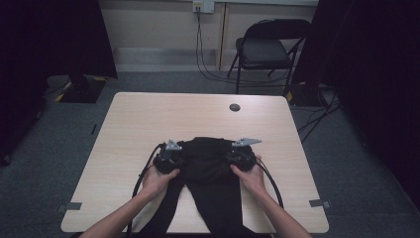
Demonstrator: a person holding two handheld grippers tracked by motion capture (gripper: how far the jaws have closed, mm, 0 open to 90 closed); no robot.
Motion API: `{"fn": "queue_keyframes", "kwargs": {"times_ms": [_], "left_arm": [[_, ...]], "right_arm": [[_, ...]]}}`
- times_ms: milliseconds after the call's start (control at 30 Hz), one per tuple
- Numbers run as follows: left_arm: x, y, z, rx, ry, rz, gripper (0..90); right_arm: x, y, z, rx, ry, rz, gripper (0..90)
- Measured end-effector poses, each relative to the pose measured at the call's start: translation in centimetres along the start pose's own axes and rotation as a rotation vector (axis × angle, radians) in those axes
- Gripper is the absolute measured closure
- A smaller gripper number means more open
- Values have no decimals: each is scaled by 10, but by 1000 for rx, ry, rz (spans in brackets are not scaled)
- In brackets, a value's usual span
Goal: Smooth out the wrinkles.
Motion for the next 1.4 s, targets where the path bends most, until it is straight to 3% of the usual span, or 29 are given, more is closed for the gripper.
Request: {"fn": "queue_keyframes", "kwargs": {"times_ms": [133, 200, 233, 333, 400, 433, 500, 567, 633, 700, 767, 800, 867, 933, 967, 1000, 1033, 1067, 1133, 1167, 1267, 1333, 1367, 1400], "left_arm": [[21, -27, -30, 65, 26, 28, 858], [30, -39, -41, 91, 28, 27, 856], [33, -43, -46, 106, 10, 16, 851], [39, -51, -57, 145, 22, 35, 816], [40, -49, -57, 131, 15, 60, 783], [40, -46, -57, 125, 20, 71, 727], [42, -36, -58, 128, 44, 94, 559], [48, -20, -57, 117, 43, 123, 462], [56, 0, -54, 109, 29, 163, 441], [59, 21, -46, 88, 17, 194, 437], [55, 36, -31, 61, -32, 178, 470], [51, 42, -19, 19, -45, 176, 543], [42, 51, 8, -56, -70, 163, 645], [28, 55, 37, -129, -111, 131, 731], [16, 55, 65, -216, -113, 106, 795], [16, 55, 65, -216, -113, 106, 806], [7, 51, 86, -278, -111, 75, 813], [7, 51, 86, -278, -111, 75, 813], [-1, 44, 105, -332, -106, 47, 813], [-10, 35, 118, -351, -163, 12, 804], [-19, 28, 128, -383, -170, -26, 805], [-27, 25, 134, -395, -197, -61, 858], [-34, 24, 134, -377, -233, -78, 859], [-34, 24, 134, -377, -233, -78, 863]], "right_arm": [[20, -30, 24, -76, 9, 1, 818], [30, -43, 34, -130, 52, -1, 810], [33, -49, 38, -163, 72, 7, 807], [40, -61, 45, -201, 54, 30, 776], [43, -58, 47, -198, 65, 7, 648], [46, -54, 48, -200, 60, -6, 549], [55, -39, 49, -199, 55, 10, 438], [68, -12, 48, -196, 38, 73, 383], [70, -3, 45, -195, 45, 80, 378], [73, 17, 36, -187, 59, 112, 360], [71, 34, 23, -152, 64, 125, 370], [67, 41, 14, -130, 72, 120, 390], [54, 54, -7, -63, 108, 105, 561], [41, 60, -19, -30, 105, 87, 658], [21, 64, -32, 5, 134, 40, 719], [21, 64, -32, 5, 134, 40, 719], [1, 66, -42, 40, 139, -3, 752], [1, 66, -42, 40, 139, -3, 752], [-15, 68, -48, 51, 137, -29, 762], [-26, 70, -49, 63, 127, -34, 771], [-30, 71, -49, 65, 142, -36, 771], [-35, 69, -47, 62, 149, -52, 769], [-36, 67, -47, 65, 154, -55, 763], [-36, 67, -47, 65, 154, -55, 763]]}}
Point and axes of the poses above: each handheld gripper's, and its own axes: y roughly backward along the jaws, x roughly out of its top, z roughly to its right, the point moved 9 cm from there along -y, roughly forward along the jaws, and after that the axes turned 11 degrees about z, right-handed, at the moved point
